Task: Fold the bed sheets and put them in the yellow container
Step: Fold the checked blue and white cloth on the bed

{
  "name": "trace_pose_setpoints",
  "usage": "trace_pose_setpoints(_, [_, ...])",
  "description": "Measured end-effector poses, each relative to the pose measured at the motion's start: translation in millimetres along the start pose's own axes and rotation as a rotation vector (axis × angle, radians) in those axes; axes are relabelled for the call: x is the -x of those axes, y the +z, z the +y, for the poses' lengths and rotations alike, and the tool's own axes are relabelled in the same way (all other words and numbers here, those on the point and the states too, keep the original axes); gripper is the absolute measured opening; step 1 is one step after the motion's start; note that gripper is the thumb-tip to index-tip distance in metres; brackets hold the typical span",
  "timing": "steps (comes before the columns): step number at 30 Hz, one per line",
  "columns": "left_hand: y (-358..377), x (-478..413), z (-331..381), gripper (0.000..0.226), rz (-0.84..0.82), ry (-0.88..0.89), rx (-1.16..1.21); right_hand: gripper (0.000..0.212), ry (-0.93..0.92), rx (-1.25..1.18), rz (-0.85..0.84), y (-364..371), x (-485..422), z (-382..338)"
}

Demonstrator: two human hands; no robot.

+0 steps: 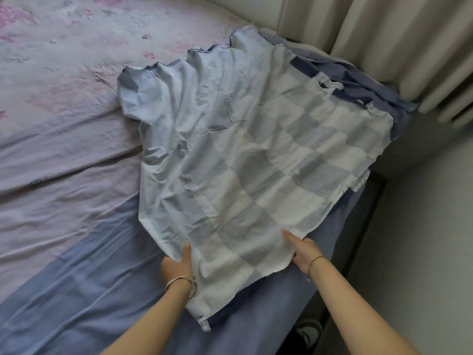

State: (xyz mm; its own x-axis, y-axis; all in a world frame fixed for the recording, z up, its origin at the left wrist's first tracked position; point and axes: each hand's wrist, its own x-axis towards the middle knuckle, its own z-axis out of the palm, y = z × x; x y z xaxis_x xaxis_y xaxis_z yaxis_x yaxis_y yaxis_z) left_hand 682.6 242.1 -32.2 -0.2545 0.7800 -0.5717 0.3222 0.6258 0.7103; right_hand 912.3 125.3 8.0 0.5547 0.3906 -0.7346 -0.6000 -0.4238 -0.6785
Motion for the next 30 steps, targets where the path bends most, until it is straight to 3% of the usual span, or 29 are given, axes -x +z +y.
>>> trace_pose_setpoints(4, [-7.8,-0.1,-1.5,0.047,-0.012,0.022,0.052,0.029,-0.048,-0.056,0.067,8.7,10.6,21.3])
trace_pose_setpoints(7, [-22.9,12.5,-16.2,0.04,-0.11,0.011,0.083,0.027,0.019,-0.183,-0.06,11.6,27.1,42.8])
trace_pose_setpoints(10, [-36.9,46.2,-36.4,0.033,-0.218,0.045,0.07,0.028,0.12,-0.094,-0.204,22.3,53.0,72.6])
trace_pose_setpoints(13, [-46.3,73.3,-52.8,0.041,-0.25,0.097,0.101,0.034,0.154,-0.075,-0.159,32.1,72.2,98.2])
trace_pose_setpoints(17, [-60.2,95.5,-69.3,0.048,-0.319,0.248,-0.015,0.028,0.146,-0.012,-0.088,38.0,94.5,112.9])
trace_pose_setpoints(20, [-70.8,100.0,-80.0,0.036,-0.496,0.408,-0.284,0.009,0.207,-0.003,-0.152,42.5,113.7,113.2])
trace_pose_setpoints(22, [-76.4,101.5,-84.6,0.025,-0.597,0.528,-0.435,0.007,0.193,-0.011,-0.175,44.2,120.0,113.8])
trace_pose_setpoints(24, [-80.6,105.8,-80.8,0.022,-0.566,0.582,-0.437,0.007,0.134,-0.097,-0.18,44.3,123.4,112.2])
trace_pose_setpoints(27, [-80.7,113.5,-66.6,0.032,-0.353,0.669,-0.368,0.008,0.071,-0.221,-0.22,44.0,129.9,104.3])
trace_pose_setpoints(30, [-75.9,122.3,-58.2,0.039,-0.26,0.714,-0.382,0.008,0.026,-0.169,-0.231,43.4,133.1,100.0])
